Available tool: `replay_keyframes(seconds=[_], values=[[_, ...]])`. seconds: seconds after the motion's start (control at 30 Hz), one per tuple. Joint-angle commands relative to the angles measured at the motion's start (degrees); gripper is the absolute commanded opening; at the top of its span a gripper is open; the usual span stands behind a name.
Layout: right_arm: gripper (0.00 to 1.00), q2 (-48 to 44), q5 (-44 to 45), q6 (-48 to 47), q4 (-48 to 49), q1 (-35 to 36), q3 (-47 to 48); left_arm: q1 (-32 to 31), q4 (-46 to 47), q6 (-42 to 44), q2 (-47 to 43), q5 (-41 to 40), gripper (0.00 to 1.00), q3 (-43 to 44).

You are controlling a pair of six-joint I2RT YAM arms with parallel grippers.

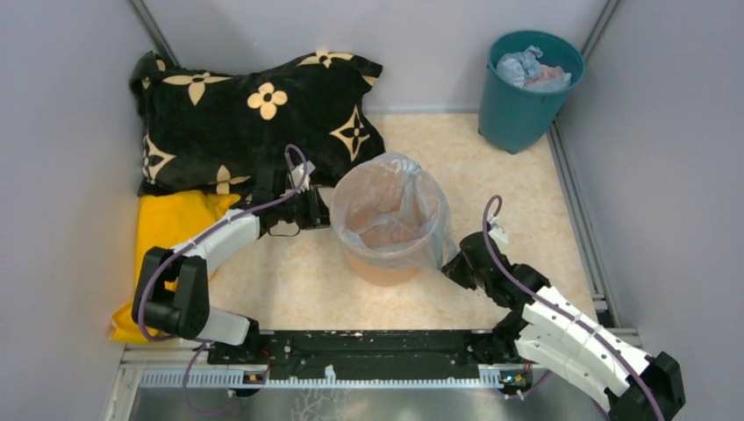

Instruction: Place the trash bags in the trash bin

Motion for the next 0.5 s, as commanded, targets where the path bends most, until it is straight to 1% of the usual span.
replay_keyframes(seconds=[0.0,0.2,0.3,0.47], values=[[0.00,3.22,1.53,-1.41,4.73,0.14,0.41,-0.34,1.69,-0.24,-1.27,-0.82,0.18,-0.94],[0.00,9.46,-0.28,-4.93,9.95,-3.37,1.37,-0.34,1.29,-1.62,-4.06,-1.81,0.18,-3.36],[0.00,11.58,-1.11,-7.08,11.04,-5.64,2.65,-0.34,0.67,-2.26,-5.73,-2.64,0.19,-4.53],[0.06,11.21,-1.58,-10.70,9.67,-8.01,4.89,-0.34,-0.60,-2.87,-8.09,-3.83,0.20,-5.67]])
